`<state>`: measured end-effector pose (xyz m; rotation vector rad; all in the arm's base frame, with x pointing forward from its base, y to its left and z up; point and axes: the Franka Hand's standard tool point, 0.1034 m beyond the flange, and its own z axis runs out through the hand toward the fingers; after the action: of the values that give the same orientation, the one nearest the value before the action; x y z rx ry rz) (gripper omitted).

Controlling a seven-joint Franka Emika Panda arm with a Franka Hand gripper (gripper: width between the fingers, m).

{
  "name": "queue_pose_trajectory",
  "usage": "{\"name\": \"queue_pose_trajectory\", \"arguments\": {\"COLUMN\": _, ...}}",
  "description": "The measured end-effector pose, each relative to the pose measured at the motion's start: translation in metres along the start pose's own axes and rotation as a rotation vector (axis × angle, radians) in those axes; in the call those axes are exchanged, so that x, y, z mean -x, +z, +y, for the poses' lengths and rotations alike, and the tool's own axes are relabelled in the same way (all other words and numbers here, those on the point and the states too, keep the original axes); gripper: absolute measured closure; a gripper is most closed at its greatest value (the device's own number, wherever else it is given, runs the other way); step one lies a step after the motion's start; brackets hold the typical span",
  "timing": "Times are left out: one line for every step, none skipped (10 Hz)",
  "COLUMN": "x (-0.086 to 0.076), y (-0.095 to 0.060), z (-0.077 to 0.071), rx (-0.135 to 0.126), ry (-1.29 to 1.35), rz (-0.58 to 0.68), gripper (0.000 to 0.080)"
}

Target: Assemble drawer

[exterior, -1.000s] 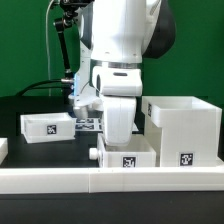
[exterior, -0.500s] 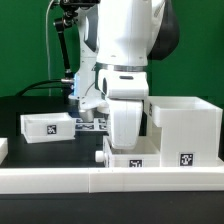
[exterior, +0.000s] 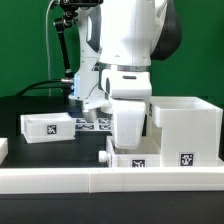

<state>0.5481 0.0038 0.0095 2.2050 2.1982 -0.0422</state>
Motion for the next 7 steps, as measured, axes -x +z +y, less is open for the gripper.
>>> {"name": "queue_pose_trajectory", "arguments": {"x": 0.0001, "y": 0.0, "z": 0.0, "rx": 0.0, "ry": 0.0, "rz": 0.0, "gripper": 0.0758}}
{"name": "queue_pose_trajectory", "arguments": {"x": -0.0007, "y": 0.0, "z": 0.0001, "rx": 0.002, "ry": -0.01, "rz": -0.004, "gripper": 0.0758}}
{"name": "queue_pose_trajectory", "arguments": {"x": -0.0027, "y": 0.0001, "z": -0.0001, "rx": 0.004, "ry": -0.023, "rz": -0.01, "gripper": 0.0758}}
{"name": "queue_pose_trajectory", "arguments": {"x": -0.0034, "y": 0.0001, "z": -0.0002, "rx": 0.005, "ry": -0.014, "rz": -0.011, "gripper": 0.0758}}
{"name": "queue_pose_trajectory", "arguments": {"x": -0.0042, "y": 0.0001, "z": -0.0001, "rx": 0.006, "ry": -0.01, "rz": -0.012, "gripper": 0.0758}}
{"name": "queue_pose_trajectory", "arguments": {"x": -0.003, "y": 0.0002, "z": -0.0003, "rx": 0.006, "ry": -0.006, "rz": -0.012, "gripper": 0.0758}}
{"name": "queue_pose_trajectory", "arguments": {"x": -0.0008, "y": 0.0004, "z": -0.0004, "rx": 0.006, "ry": -0.002, "rz": -0.012, "gripper": 0.0758}}
